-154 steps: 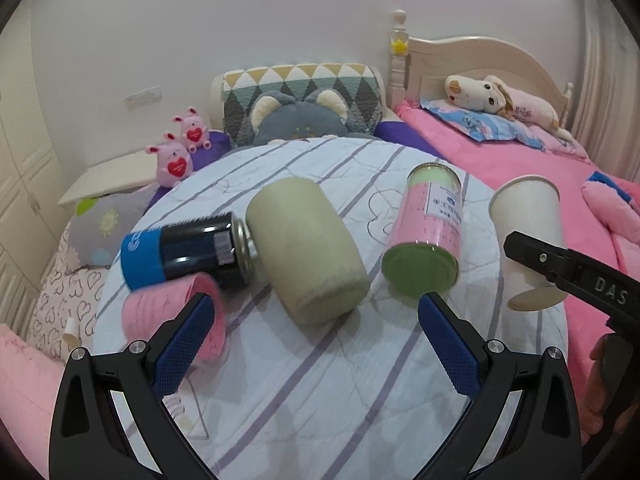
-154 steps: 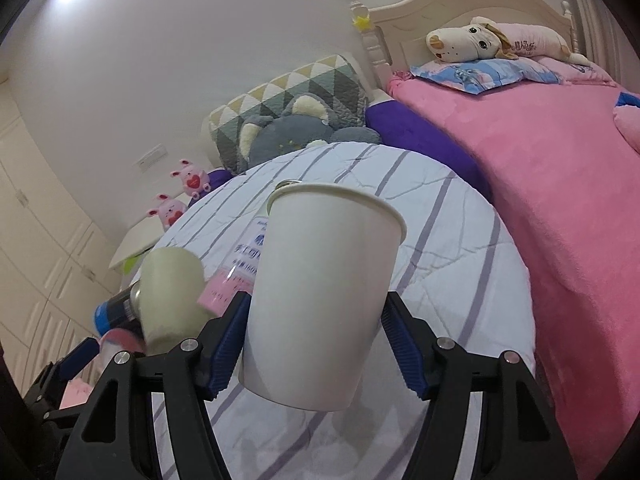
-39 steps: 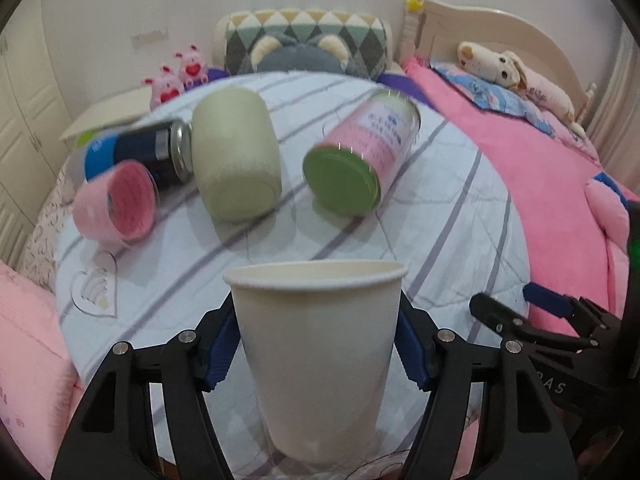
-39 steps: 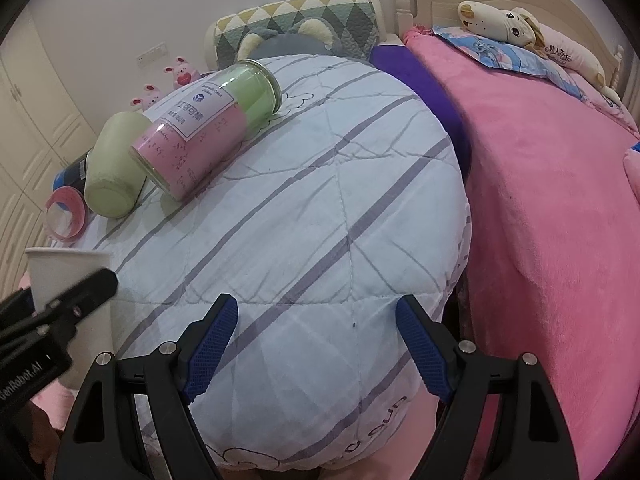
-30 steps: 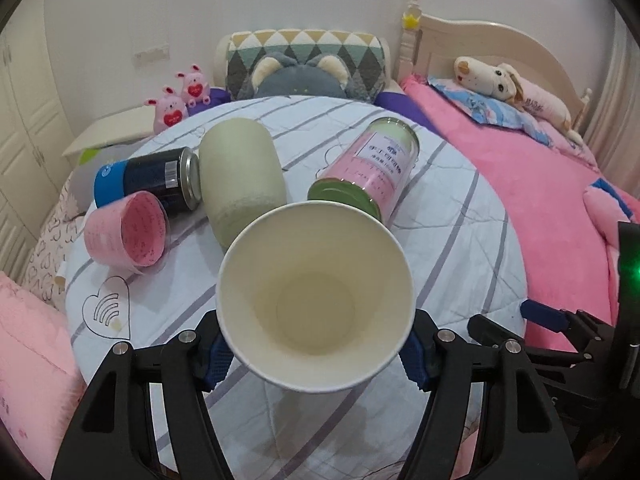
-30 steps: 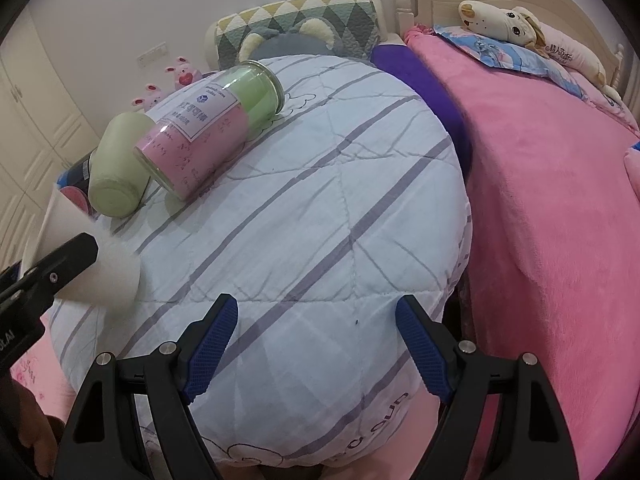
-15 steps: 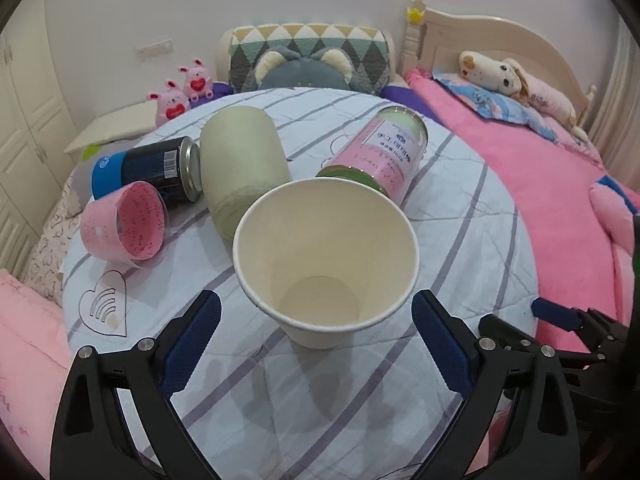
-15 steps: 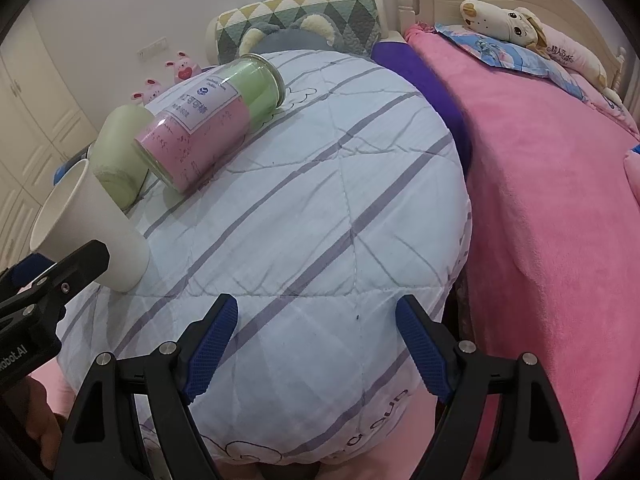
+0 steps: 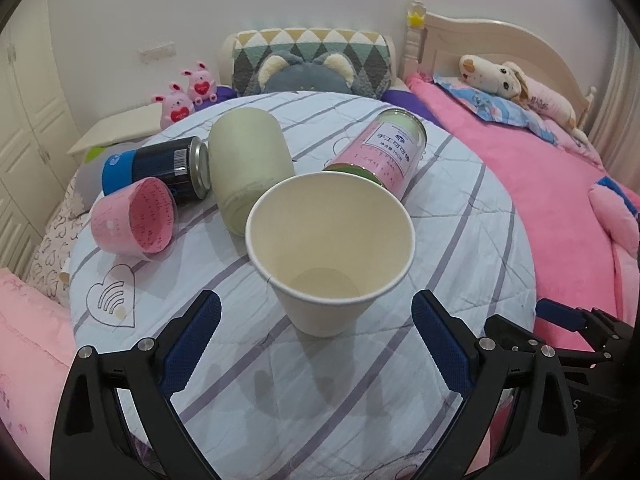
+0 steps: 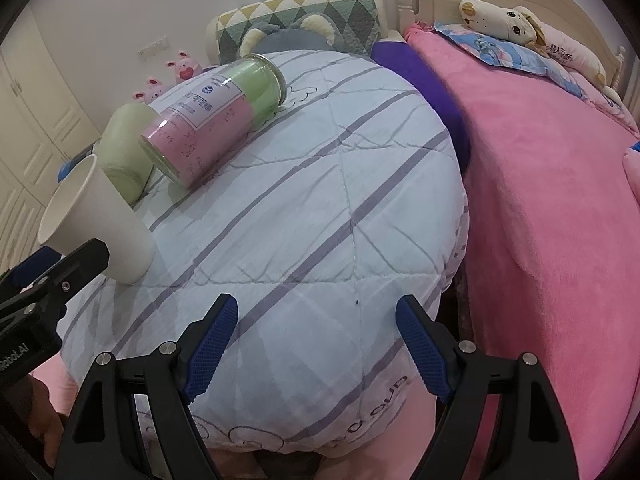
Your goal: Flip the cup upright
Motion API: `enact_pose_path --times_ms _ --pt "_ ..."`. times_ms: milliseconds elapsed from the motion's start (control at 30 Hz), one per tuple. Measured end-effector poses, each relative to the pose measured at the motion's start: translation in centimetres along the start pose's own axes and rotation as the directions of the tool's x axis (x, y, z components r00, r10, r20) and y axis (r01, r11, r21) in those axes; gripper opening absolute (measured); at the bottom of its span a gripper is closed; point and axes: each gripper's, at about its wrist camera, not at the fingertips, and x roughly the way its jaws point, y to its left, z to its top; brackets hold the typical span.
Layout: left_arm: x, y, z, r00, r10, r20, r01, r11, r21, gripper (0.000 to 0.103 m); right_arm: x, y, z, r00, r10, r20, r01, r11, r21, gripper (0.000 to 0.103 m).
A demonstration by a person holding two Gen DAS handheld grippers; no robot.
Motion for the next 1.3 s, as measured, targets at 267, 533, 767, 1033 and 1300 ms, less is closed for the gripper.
enact_pose_path --times_ms 267,533,767,1033,1300 --pt "-2.1 0.3 -1.5 1.0 0.004 0.027 -0.004 1.0 0.003 0.098 -2.5 1.1 -1.2 0.997 -0.007 0.081 0.012 0.998 -0.061 0.083" --pt "-4.9 0.8 -3.1 0.995 0.021 0.095 -0.021 1.0 -0.003 0.098 -5.1 2.7 -2.8 0.988 0.03 0.149 -0.015 0.994 -0.105 0.083" --pt "-7.0 1.5 -4.6 0.984 0.032 0.175 -0.031 0.999 -0.006 0.098 -6.9 3.7 -4.5 0.968 0.042 0.246 -0.005 0.989 -0.149 0.083" --pt "-8.0 1.9 -6.5 0.958 0.069 0.279 -0.068 0.998 -0.015 0.099 -8.7 4.8 -6.7 0.923 0.062 0.38 0.019 0.978 -0.207 0.083" --pt "-8.8 2.0 -8.0 0.928 0.089 0.363 -0.082 0.996 -0.036 0.099 -9.3 4.8 -7.9 0.859 0.072 0.507 0.04 0.978 -0.206 0.083"
